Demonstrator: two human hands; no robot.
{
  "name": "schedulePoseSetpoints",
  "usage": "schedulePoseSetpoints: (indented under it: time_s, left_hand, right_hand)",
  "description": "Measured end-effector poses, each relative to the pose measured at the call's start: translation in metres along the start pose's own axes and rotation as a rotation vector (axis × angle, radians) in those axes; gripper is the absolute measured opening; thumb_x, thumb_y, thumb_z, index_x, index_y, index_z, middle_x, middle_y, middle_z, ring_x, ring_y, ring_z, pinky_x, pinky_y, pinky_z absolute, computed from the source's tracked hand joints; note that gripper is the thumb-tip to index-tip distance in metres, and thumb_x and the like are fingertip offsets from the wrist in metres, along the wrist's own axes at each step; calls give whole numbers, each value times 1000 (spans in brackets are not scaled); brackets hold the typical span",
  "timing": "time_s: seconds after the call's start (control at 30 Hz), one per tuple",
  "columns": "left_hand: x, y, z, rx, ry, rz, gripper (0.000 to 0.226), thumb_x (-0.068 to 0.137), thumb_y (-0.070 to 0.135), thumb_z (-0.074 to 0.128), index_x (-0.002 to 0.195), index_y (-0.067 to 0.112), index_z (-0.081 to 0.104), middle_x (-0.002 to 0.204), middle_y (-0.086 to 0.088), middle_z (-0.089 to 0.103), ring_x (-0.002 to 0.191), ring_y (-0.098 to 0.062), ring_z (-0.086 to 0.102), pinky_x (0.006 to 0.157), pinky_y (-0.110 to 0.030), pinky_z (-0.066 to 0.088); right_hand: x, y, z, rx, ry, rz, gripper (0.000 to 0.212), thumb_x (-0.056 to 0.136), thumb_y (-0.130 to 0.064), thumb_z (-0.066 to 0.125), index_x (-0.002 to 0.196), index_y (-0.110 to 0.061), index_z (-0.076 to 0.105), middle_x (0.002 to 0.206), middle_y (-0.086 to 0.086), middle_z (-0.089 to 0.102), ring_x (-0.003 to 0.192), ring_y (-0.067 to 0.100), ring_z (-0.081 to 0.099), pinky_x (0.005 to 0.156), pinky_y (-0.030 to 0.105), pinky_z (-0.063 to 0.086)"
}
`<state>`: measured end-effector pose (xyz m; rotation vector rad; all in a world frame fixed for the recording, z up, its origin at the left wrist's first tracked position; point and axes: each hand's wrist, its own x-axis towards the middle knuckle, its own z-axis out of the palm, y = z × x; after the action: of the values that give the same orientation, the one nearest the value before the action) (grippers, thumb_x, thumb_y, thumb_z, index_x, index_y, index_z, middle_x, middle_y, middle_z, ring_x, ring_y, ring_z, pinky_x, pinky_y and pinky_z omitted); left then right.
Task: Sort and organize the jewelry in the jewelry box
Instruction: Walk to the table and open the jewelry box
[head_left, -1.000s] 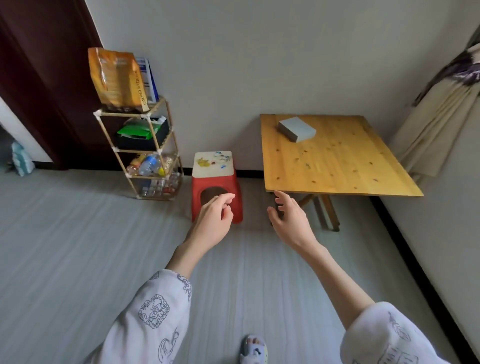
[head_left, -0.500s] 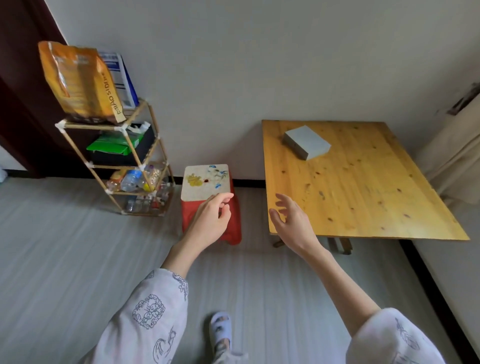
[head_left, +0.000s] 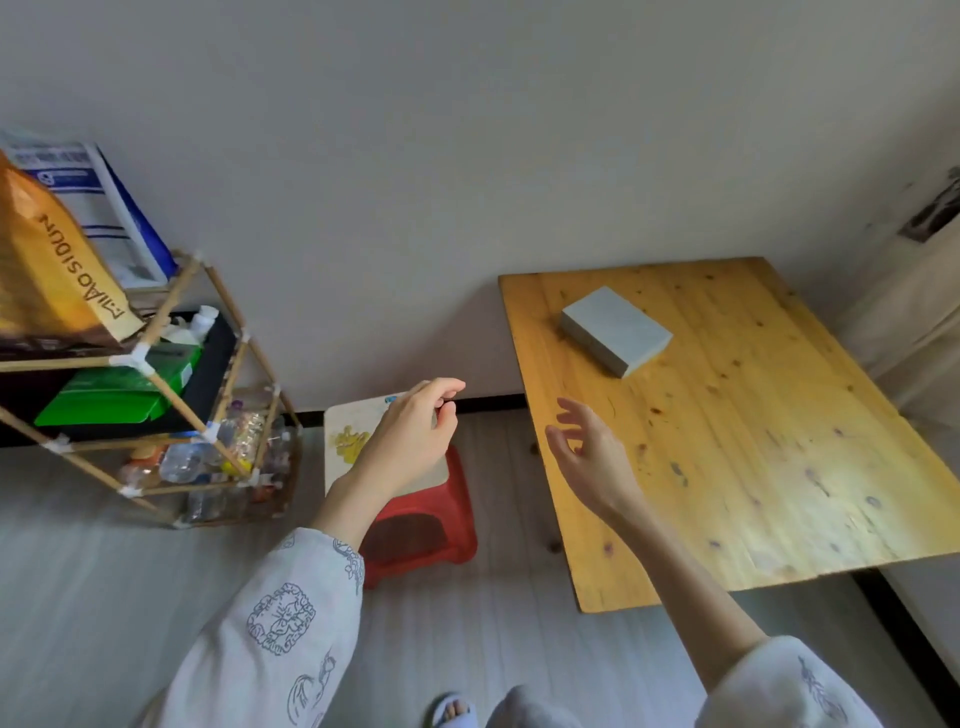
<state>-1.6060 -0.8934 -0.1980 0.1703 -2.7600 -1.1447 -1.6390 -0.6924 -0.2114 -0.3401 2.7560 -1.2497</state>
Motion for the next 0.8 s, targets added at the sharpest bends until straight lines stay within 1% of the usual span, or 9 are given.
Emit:
schedulePoseSetpoints:
  time_s: [0.13, 0.2, 0.3, 0.43, 0.53, 0.7, 0.8]
  left_hand:
    - [63, -11, 3, -12, -59, 34, 32, 94, 9, 42, 122, 16, 56, 122, -1, 58, 111, -11, 54, 92, -21, 40]
    - [97, -12, 9, -13, -88, 55, 32, 95, 11, 41, 123, 17, 55, 122, 0, 57, 111, -11, 54, 91, -19, 39]
    - [153, -8, 25, -10, -146, 105, 32, 96, 13, 40, 124, 18, 54, 124, 1, 56, 113, -10, 52, 92, -20, 38]
    - [226, 6, 52, -9, -222, 160, 32, 96, 15, 38, 124, 18, 53, 124, 2, 55, 113, -7, 50, 91, -21, 38]
    - [270, 21, 74, -2, -288, 196, 31, 97, 16, 39, 124, 20, 52, 123, 4, 54, 112, -6, 49, 92, -21, 39]
    - [326, 46, 104, 30, -365, 269, 31, 96, 14, 41, 124, 18, 53, 124, 3, 54, 114, -11, 50, 93, -22, 40]
    - [351, 57, 125, 60, -438, 285, 31, 96, 15, 40, 125, 18, 53, 127, 1, 54, 117, -11, 49, 96, -25, 41]
  right_hand:
    - [51, 0, 4, 9, 50, 42, 42, 95, -29, 45, 135, -16, 40, 129, 3, 53, 113, 15, 53, 93, 28, 43]
    - [75, 6, 2, 5, 63, 67, 42, 96, -29, 45, 135, -15, 39, 129, 3, 53, 114, 16, 53, 95, 29, 44]
    - [118, 20, -9, 12, 107, 110, 43, 95, -29, 45, 135, -15, 40, 130, 3, 53, 114, 17, 53, 95, 34, 46]
    - [170, 43, -32, 23, 180, 151, 42, 95, -27, 45, 134, -14, 41, 128, 5, 55, 114, 17, 53, 95, 32, 45]
    - [200, 60, -52, 26, 216, 195, 41, 96, -27, 45, 135, -14, 40, 128, 5, 55, 116, 17, 53, 96, 33, 44]
    - [230, 86, -77, 61, 273, 293, 42, 96, -28, 45, 136, -15, 40, 129, 5, 54, 113, 16, 54, 93, 29, 44]
    - [241, 102, -87, 68, 303, 344, 43, 96, -29, 44, 136, -16, 39, 130, 4, 54, 114, 17, 53, 96, 33, 45]
